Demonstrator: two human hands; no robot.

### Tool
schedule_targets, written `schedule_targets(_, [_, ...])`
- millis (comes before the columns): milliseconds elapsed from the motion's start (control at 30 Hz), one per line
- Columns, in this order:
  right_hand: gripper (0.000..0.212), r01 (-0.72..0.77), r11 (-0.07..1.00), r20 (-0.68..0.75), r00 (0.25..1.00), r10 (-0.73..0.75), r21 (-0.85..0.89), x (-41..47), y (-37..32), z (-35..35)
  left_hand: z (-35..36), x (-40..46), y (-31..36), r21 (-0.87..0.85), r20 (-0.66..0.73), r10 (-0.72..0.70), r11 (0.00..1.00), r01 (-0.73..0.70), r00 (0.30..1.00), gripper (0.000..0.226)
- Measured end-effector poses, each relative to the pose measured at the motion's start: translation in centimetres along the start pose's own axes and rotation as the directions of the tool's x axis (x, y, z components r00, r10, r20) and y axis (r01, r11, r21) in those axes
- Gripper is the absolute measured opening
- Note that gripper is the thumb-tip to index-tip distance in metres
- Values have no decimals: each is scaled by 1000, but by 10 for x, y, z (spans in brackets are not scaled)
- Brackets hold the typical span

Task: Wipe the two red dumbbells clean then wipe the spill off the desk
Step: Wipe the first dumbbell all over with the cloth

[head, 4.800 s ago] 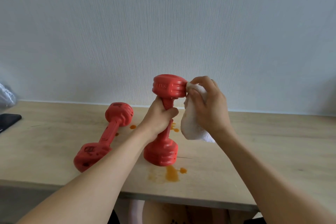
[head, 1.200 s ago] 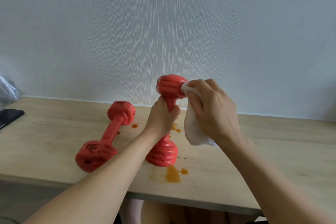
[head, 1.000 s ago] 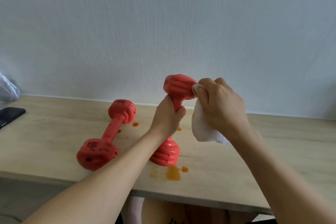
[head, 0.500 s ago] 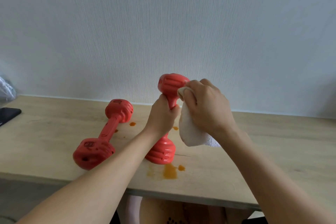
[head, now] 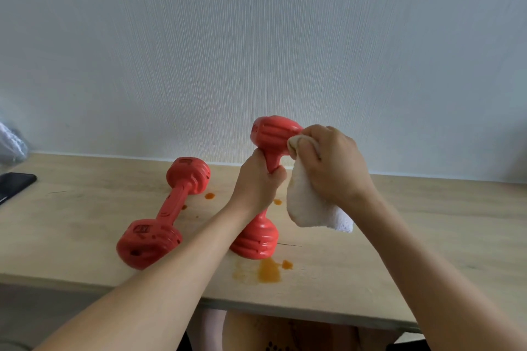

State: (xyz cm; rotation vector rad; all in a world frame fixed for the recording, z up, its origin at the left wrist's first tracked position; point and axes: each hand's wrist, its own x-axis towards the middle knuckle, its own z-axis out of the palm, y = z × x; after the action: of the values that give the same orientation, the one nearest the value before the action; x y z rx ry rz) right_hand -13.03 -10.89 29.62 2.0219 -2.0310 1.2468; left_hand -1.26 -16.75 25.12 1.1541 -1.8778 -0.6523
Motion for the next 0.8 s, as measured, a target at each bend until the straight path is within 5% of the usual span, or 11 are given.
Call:
schedule_targets(400, [17,-204,964,19,979,204,172,4,25,9,-9,-6,-3,-205,149,49,979,-17,988,19])
schedule_targets(633, [14,-188,937,11,981,193,294,0,19,14,-21,-3,-16,-384,252,-66,909,162,965,8])
schedule_targets(800, [15,-140,928,-19,988,156,346,0,15,14,-22,-4,-15,-486,201,-175,837,253,964,8])
